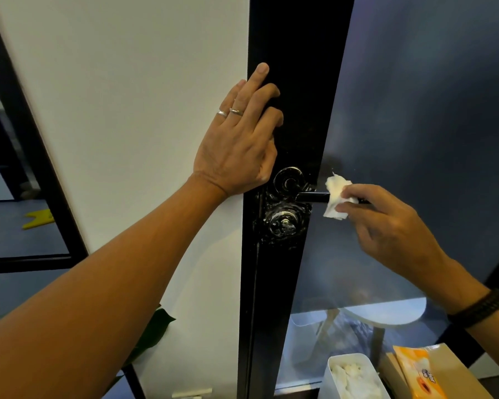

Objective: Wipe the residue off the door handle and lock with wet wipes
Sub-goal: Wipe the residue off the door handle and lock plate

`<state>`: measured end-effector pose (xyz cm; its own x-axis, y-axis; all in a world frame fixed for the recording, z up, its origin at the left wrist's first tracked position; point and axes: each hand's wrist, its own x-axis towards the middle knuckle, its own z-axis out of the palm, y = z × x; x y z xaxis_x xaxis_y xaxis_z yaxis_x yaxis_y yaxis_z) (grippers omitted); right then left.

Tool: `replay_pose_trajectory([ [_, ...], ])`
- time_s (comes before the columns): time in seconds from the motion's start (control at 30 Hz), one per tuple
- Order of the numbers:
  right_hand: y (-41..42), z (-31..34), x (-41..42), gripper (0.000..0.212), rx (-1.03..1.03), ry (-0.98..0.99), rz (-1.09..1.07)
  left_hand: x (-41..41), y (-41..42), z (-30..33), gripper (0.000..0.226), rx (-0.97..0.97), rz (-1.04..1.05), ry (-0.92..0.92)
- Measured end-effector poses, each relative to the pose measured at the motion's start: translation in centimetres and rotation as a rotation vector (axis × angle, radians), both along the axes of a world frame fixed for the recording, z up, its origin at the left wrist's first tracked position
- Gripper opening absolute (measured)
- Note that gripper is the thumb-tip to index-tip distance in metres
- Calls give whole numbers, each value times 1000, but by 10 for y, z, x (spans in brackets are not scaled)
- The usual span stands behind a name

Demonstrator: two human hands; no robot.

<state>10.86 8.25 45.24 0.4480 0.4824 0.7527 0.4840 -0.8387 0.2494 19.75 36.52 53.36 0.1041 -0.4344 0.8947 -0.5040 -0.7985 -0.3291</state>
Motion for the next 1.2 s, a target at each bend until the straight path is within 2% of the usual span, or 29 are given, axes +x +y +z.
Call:
replay_pose_trajectory([
  [0.23,4,-6,9,15,39,-19,39,0,-1,0,26,0,-11,-5],
  [0.5,-8,-37,-1,20,484,-124,-74,1,0,-1,25,2,-7,-36],
  [0.57,4,-46,-5,22,768,-77,-71,2,0,-1,25,0,-6,-36],
  [0.67,42,-51,-8,18,1418,66,20,2,-1,-2,25,-5,3,-38],
  [0.73,72,-44,-3,16,1760,88,115,2,-1,-1,26,-3,3,-38],
  [0.83,118,-26,2,13,2066,91,275,1,0,0,26,0,-1,-27],
  [0.9,147,-20,1,10,2135,149,341,1,0,0,26,2,4,-20],
  [1.0,164,-29,2,10,2110,243,332,1,1,1,27,8,7,-14],
  [1.13,145,-47,10,10,2138,204,287,1,1,0,26,12,7,-9],
  [1.2,138,-48,14,17,2076,212,307,0,1,0,26,10,4,-5],
])
